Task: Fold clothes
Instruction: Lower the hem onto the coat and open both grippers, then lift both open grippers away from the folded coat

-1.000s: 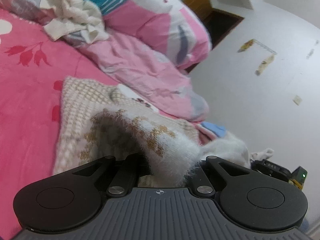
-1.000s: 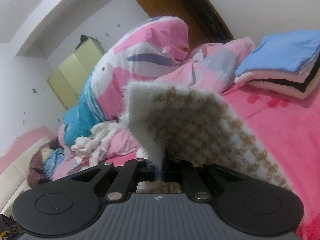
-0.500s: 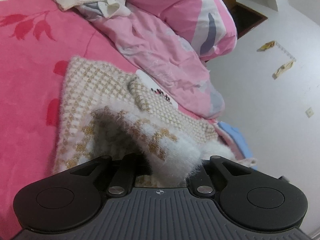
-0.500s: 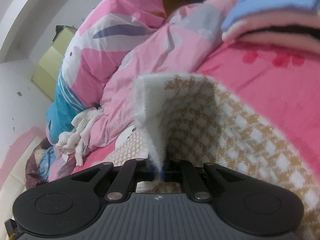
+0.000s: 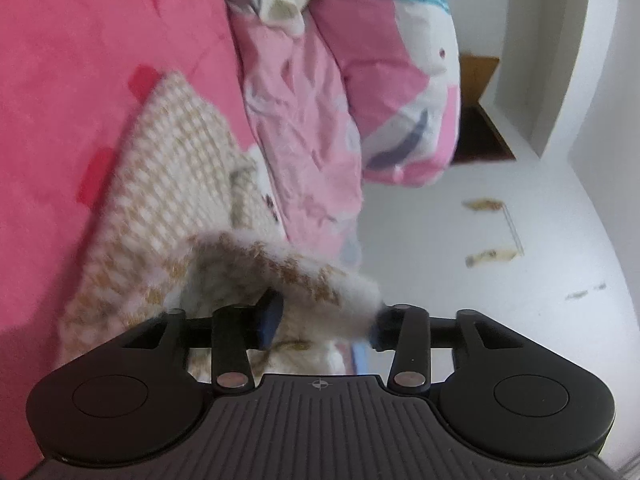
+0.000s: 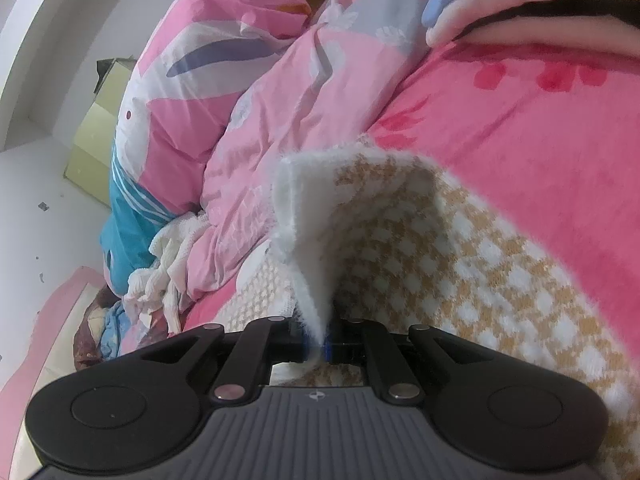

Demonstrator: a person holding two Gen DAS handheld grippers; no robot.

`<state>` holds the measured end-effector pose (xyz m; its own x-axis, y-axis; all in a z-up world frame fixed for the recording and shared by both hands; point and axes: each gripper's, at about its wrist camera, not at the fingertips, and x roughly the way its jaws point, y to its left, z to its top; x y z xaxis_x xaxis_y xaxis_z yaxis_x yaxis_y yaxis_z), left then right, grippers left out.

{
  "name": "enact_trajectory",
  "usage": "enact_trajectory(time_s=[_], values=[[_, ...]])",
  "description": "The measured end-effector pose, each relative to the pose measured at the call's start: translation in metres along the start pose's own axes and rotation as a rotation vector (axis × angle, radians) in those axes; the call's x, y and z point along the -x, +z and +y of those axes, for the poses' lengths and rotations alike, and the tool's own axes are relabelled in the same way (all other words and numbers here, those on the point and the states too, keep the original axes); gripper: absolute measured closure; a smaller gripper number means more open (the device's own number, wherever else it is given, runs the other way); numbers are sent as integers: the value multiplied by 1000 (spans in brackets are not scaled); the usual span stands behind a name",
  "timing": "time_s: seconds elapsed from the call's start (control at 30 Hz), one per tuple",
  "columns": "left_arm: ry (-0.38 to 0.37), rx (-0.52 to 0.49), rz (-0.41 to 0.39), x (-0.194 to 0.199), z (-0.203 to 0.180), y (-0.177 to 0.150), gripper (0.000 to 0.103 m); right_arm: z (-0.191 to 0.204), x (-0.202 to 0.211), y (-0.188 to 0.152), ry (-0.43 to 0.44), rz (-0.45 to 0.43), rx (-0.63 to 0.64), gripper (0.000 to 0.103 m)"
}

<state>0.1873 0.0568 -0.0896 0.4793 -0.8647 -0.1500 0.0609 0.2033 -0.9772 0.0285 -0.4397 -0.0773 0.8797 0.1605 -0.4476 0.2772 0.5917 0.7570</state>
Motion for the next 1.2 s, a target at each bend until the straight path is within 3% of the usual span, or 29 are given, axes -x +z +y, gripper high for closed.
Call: enact_trajectory(time_s=[0.23, 0.33, 0.37, 0.5, 0.73, 0.97, 1.2], values=[[41, 2, -78, 3, 6, 8, 60, 2, -5, 15, 16, 68, -36, 84], [88, -32, -78, 0, 5, 7, 60, -1, -4, 24, 53, 83, -79, 70], [104, -43, -78, -2, 5, 7, 60, -3, -3, 26, 74, 80, -99, 60], [191, -117, -85, -4, 1, 5, 60, -10, 9, 40, 135, 32, -167, 41], [224, -166, -103, -2, 0, 1, 60, -22, 47, 51, 189, -100, -144, 41], [300, -314, -115, 11, -16, -10, 60, -34, 79, 48, 23, -151, -1, 41], [374, -384, -110, 28, -22, -21, 58, -67, 111, 39, -14, -164, -25, 40]])
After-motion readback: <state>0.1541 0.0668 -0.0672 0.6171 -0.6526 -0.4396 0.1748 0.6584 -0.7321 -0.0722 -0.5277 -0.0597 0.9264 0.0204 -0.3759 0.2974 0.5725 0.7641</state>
